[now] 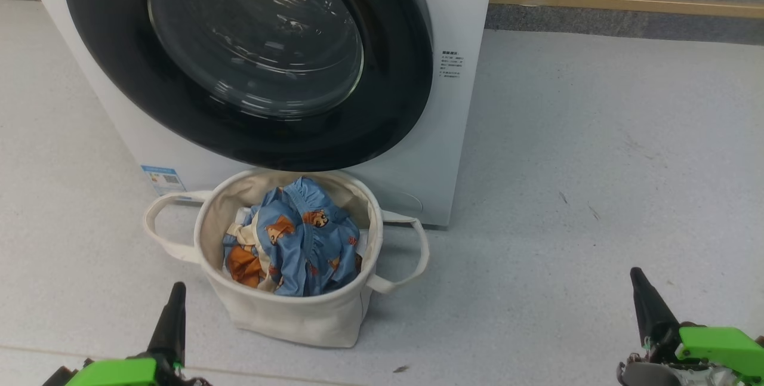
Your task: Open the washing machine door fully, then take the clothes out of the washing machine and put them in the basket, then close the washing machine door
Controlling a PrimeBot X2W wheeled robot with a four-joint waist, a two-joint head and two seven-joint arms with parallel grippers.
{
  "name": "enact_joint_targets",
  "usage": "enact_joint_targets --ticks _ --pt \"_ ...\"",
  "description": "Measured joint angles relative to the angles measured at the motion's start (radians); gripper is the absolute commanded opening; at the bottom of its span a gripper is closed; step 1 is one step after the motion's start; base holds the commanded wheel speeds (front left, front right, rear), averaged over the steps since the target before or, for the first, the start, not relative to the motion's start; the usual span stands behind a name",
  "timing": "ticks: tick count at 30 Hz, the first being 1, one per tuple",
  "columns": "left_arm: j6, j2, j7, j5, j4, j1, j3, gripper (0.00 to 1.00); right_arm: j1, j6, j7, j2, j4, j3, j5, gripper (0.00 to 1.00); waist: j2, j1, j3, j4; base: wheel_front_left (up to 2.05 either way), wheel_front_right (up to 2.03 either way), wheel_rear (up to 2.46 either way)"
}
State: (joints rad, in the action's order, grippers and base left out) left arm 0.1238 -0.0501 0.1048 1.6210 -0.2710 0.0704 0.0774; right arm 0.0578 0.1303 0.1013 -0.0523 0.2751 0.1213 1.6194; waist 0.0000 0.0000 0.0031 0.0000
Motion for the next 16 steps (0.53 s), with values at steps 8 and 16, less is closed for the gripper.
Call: enact_joint_targets --ticks 8,16 --pt "0.000 0.001 0.000 0.000 0.000 0.000 0.000 0.00 0.000 0.000 0.000 0.000 0.000 0.001 0.000 0.00 0.0000 0.0000 0.000 0.000 0.00 0.00 0.00" --pt "0.000 0.001 0.000 0.000 0.000 0.000 0.001 0.00 0.000 0.000 0.000 0.000 0.000 0.003 0.000 0.00 0.0000 -0.0001 0.000 0.000 0.00 0.00 0.00"
